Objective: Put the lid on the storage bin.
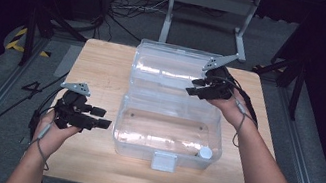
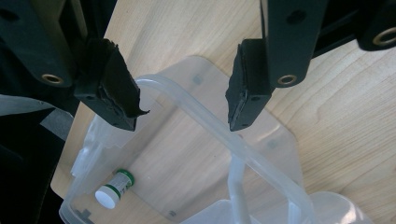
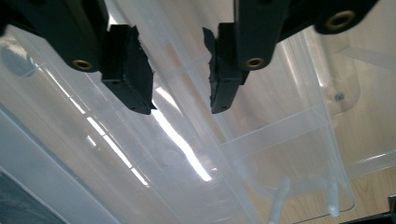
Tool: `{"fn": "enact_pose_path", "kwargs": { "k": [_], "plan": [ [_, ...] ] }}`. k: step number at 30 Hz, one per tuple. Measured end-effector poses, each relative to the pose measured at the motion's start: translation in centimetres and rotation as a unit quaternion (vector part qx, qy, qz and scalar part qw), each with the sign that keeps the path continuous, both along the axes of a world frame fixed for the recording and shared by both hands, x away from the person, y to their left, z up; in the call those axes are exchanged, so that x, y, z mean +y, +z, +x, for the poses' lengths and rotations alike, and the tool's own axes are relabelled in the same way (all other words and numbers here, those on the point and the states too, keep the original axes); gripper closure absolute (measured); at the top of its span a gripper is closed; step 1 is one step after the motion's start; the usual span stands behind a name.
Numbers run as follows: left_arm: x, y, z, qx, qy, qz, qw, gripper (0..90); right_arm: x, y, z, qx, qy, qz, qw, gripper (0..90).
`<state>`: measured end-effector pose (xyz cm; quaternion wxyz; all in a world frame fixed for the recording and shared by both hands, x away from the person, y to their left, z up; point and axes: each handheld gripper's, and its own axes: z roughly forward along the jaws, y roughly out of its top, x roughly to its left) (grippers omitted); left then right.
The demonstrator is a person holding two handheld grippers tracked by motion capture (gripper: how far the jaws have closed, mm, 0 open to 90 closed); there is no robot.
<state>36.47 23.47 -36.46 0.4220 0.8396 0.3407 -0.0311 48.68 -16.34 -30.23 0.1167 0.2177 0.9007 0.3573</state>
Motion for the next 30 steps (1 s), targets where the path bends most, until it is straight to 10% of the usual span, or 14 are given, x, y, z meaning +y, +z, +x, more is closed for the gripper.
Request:
{"fn": "enact_pose_path", "kwargs": {
  "k": [30],
  "plan": [
    [-6.0, -0.5, -1.2, -0.005, -0.115, 0.015, 0.9933, 44.8, -0.3, -0.2, 0.0, -0.014, -0.009, 0.005, 0.9998, 70.0]
  ]
}}
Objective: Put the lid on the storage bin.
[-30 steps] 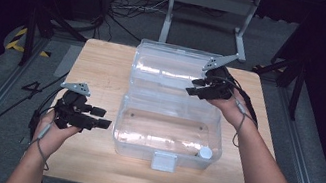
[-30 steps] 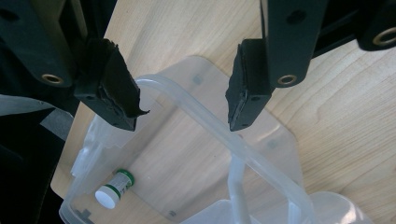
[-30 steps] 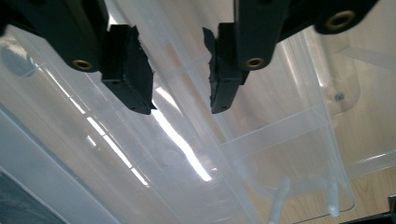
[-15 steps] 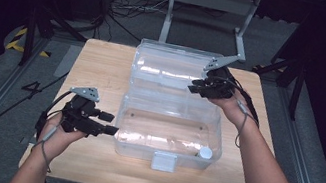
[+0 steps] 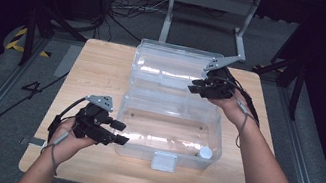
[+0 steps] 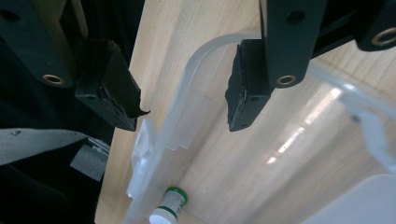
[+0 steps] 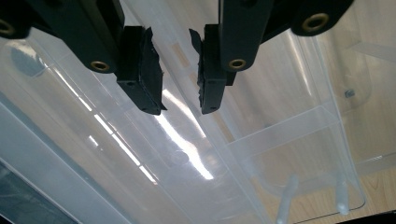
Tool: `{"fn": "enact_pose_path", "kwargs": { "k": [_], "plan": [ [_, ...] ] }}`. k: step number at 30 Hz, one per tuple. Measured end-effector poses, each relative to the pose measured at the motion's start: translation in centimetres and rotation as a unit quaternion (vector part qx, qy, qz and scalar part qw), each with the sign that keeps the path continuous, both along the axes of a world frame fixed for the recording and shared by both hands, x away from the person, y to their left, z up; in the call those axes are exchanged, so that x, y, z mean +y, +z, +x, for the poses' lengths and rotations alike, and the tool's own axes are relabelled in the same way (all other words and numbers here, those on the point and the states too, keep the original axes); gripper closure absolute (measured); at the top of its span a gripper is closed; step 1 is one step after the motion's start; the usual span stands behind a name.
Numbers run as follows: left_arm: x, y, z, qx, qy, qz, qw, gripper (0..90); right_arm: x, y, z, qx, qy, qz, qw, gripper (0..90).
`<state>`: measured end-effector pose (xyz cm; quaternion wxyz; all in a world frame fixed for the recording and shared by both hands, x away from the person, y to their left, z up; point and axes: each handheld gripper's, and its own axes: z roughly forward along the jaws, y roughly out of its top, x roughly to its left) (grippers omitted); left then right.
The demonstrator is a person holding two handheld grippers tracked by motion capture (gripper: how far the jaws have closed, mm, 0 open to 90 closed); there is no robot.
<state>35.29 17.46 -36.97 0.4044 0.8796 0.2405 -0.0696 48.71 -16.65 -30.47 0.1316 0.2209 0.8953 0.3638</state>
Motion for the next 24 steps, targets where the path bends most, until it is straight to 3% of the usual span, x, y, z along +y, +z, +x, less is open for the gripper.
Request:
{"fn": "enact_pose_path", "kwargs": {
  "k": [7, 12, 18, 20, 22, 24],
  "plan": [
    [-1.3, -1.1, 0.1, 0.008, -0.012, 0.027, 0.9995, 50.7, 0.0, 0.0, 0.0, 0.001, 0.0, 0.002, 1.0, 70.0],
    [-1.5, -1.5, 0.3, 0.015, -0.019, 0.031, 0.9992, 56.2, 0.0, 0.0, -0.1, 0.002, -0.001, 0.002, 1.0, 70.0],
    [-2.0, -1.9, 0.2, 0.021, -0.036, 0.05, 0.9979, 66.1, 0.0, 0.0, -0.1, 0.002, -0.001, 0.003, 1.0, 70.0],
    [-2.2, -1.9, 0.1, 0.019, -0.039, 0.053, 0.9976, 68.5, 0.1, 0.0, -0.1, 0.003, -0.001, 0.003, 1.0, 70.1],
    [-2.6, -2.1, -0.1, 0.002, -0.041, 0.08, 0.996, 70.8, 0.1, 0.0, -0.2, 0.003, 0.0, 0.004, 1.0, 70.1],
    [-2.8, -2.3, -0.2, -0.004, -0.04, 0.085, 0.9956, 73.1, 0.1, 0.0, -0.2, 0.003, 0.0, 0.004, 1.0, 70.1]
  ]
}}
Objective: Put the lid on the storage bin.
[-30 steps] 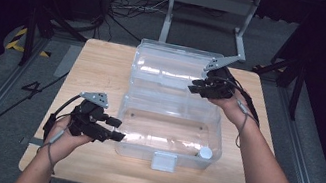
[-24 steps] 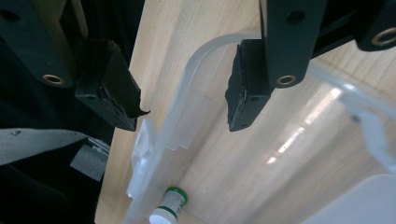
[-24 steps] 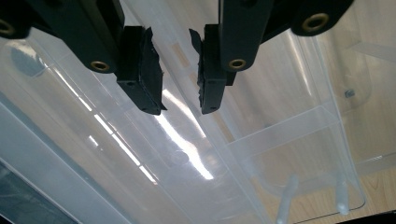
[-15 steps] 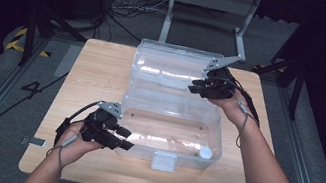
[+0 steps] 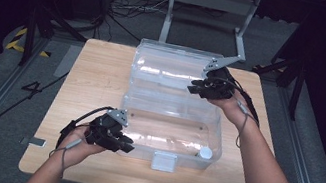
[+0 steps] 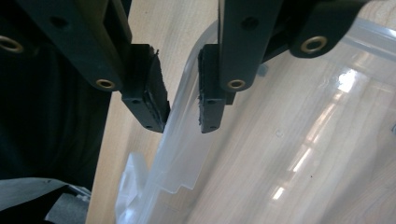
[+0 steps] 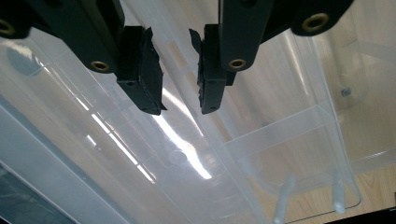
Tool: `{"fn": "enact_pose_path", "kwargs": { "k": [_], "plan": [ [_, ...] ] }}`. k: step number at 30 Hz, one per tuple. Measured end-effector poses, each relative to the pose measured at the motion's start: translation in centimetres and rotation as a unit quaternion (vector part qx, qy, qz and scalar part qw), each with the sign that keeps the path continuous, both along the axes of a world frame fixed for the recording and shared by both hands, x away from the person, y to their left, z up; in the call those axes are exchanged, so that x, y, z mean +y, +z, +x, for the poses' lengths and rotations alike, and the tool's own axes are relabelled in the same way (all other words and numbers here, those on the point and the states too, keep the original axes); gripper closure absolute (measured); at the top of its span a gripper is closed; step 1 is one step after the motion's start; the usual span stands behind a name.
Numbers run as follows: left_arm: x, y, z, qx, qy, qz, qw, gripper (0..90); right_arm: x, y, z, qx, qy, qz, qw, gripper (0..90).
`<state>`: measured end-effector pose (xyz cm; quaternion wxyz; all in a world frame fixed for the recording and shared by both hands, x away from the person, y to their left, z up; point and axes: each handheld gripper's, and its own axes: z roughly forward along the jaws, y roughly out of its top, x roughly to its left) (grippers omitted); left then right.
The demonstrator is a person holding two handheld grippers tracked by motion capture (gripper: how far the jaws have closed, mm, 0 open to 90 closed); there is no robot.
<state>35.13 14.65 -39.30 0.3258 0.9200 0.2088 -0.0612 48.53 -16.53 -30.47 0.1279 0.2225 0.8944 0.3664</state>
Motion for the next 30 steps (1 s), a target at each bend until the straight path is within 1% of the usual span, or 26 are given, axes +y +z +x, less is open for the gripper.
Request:
{"fn": "enact_pose_path", "kwargs": {
  "k": [5, 7, 9, 13, 17, 21, 30],
  "plan": [
    [-0.2, -0.3, 0.1, 0.007, 0.004, 0.009, 0.9999, 73.3, 0.0, 0.0, -0.1, -0.003, 0.001, -0.001, 1.0, 70.1],
    [-0.1, -0.6, 0.2, 0.012, 0.002, 0.005, 0.9999, 73.8, 0.0, 0.0, -0.3, -0.007, 0.0, -0.002, 1.0, 70.0],
    [-0.1, -0.7, 0.3, 0.009, -0.004, 0.0, 1.0, 74.1, 0.1, 0.0, -0.4, -0.01, -0.001, -0.003, 0.9999, 70.1],
    [-0.1, -0.7, 0.3, 0.007, -0.006, 0.003, 1.0, 74.4, 0.2, 0.0, -0.8, -0.018, -0.001, -0.011, 0.9998, 70.1],
    [-0.2, -0.8, 0.2, 0.006, -0.008, 0.001, 1.0, 74.4, 0.3, 0.1, -1.0, -0.02, -0.002, -0.013, 0.9997, 70.0],
    [-0.4, -1.0, 0.2, 0.003, -0.008, 0.007, 0.9999, 74.3, 0.3, 0.0, -1.2, -0.024, -0.003, -0.012, 0.9996, 70.0],
    [-0.4, -1.1, 0.2, 0.003, -0.005, 0.006, 1.0, 74.1, 0.3, 0.2, -1.9, -0.027, 0.002, -0.015, 0.9995, 70.1]
  ]
}}
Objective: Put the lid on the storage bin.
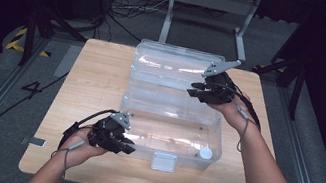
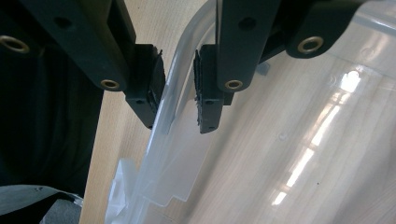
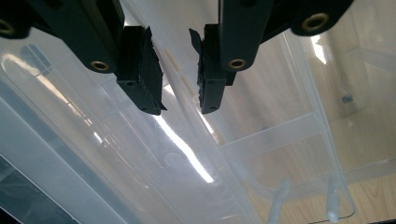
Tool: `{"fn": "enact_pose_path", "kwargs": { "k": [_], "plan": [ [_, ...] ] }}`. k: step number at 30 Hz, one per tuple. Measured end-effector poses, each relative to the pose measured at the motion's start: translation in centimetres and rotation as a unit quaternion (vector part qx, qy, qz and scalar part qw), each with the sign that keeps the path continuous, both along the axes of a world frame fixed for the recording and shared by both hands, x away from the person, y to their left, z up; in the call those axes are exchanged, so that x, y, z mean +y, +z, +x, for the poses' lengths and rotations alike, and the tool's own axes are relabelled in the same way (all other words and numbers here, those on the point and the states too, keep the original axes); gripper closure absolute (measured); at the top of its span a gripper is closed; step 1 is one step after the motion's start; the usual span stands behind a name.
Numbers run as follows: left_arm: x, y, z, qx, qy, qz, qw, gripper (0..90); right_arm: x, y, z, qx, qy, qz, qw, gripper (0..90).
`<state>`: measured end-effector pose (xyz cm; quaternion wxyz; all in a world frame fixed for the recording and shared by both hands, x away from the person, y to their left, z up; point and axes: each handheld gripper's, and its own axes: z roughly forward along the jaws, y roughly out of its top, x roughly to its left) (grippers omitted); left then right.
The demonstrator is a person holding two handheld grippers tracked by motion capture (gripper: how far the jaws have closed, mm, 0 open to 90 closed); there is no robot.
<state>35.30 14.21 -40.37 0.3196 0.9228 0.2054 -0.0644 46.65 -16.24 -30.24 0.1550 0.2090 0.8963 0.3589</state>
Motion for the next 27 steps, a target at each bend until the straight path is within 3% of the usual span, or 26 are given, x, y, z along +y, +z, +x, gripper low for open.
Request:
{"fn": "enact_pose_path", "kwargs": {
  "k": [27],
  "plan": [
    [0.0, 0.0, 0.0, 0.002, 0.002, -0.001, 1.0, 74.0, -0.2, 0.6, -1.9, -0.008, 0.019, -0.006, 0.9998, 75.7]
  ]
}}
